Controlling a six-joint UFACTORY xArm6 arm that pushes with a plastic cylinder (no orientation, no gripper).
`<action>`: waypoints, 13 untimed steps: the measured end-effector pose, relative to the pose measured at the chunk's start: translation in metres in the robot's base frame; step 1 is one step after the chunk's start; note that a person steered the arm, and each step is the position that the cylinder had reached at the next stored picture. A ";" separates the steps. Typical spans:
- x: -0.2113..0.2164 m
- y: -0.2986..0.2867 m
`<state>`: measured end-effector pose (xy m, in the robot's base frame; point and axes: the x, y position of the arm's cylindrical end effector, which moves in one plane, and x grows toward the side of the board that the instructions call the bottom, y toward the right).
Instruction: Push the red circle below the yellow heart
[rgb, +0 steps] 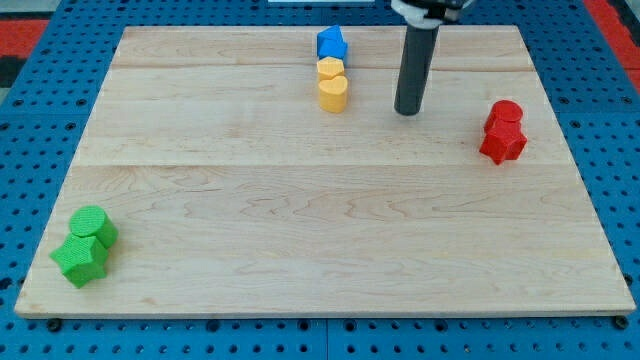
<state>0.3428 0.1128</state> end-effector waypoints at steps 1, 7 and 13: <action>-0.024 0.056; 0.040 0.148; 0.017 0.040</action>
<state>0.3596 0.1528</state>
